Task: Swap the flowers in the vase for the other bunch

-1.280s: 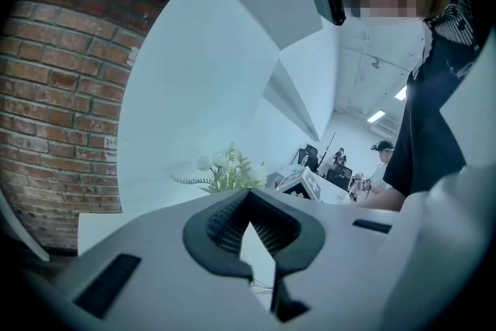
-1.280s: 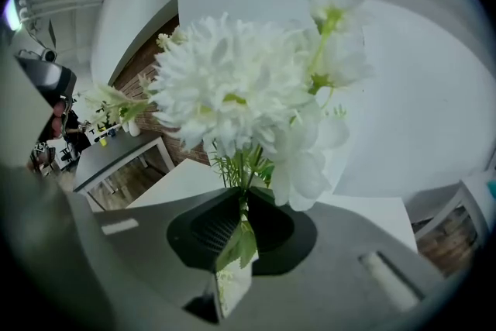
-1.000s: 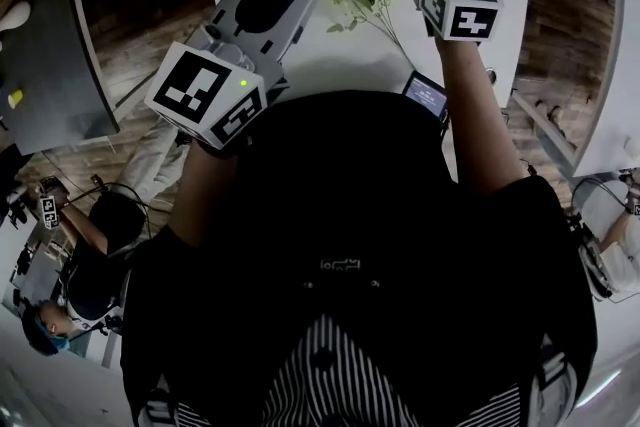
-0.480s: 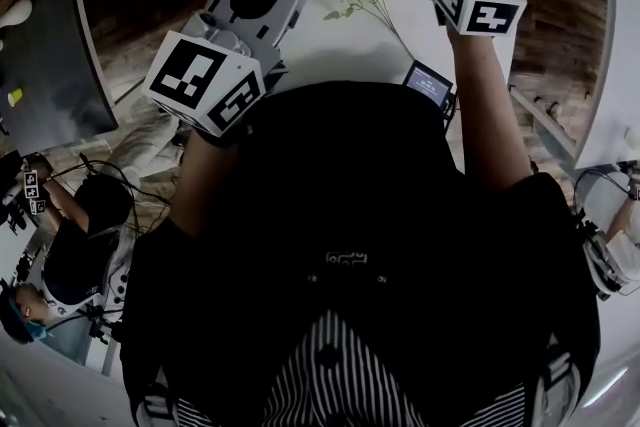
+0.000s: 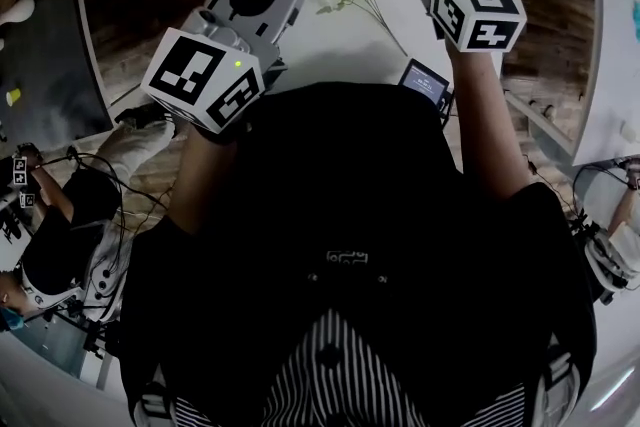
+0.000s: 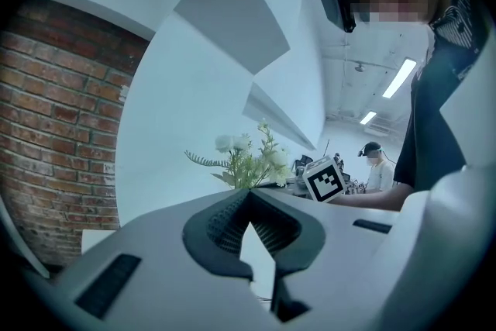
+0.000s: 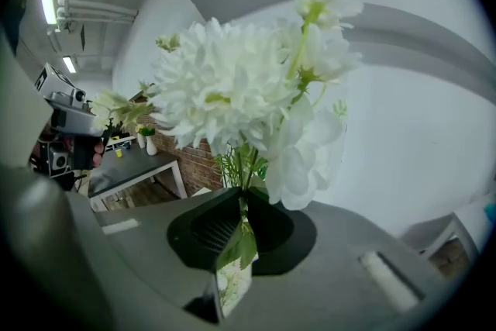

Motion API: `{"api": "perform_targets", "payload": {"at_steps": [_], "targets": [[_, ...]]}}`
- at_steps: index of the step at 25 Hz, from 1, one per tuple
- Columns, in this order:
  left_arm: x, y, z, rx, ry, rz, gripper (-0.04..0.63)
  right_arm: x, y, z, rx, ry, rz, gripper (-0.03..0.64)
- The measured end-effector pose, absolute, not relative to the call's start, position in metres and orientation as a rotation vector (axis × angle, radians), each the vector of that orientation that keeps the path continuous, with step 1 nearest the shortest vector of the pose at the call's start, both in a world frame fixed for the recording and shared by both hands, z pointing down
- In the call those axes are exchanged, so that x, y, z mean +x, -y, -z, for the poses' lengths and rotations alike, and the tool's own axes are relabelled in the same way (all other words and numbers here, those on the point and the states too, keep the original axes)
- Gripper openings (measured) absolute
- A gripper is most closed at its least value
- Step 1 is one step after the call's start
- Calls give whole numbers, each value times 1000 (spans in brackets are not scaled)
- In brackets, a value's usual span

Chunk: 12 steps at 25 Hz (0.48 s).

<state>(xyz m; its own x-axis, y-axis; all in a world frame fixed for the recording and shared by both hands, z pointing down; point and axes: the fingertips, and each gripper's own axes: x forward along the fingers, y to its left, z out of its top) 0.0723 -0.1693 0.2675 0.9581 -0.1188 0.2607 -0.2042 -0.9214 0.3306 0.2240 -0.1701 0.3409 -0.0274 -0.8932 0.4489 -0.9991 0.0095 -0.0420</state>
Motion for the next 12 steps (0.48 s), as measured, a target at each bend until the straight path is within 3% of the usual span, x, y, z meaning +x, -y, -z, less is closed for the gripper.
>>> {"api": "perform_targets", "payload": {"at_steps": [12], "targets": [[44,142,-266,2758,339,-244,6,165,148,-345,1727,2161,-570,31]]}}
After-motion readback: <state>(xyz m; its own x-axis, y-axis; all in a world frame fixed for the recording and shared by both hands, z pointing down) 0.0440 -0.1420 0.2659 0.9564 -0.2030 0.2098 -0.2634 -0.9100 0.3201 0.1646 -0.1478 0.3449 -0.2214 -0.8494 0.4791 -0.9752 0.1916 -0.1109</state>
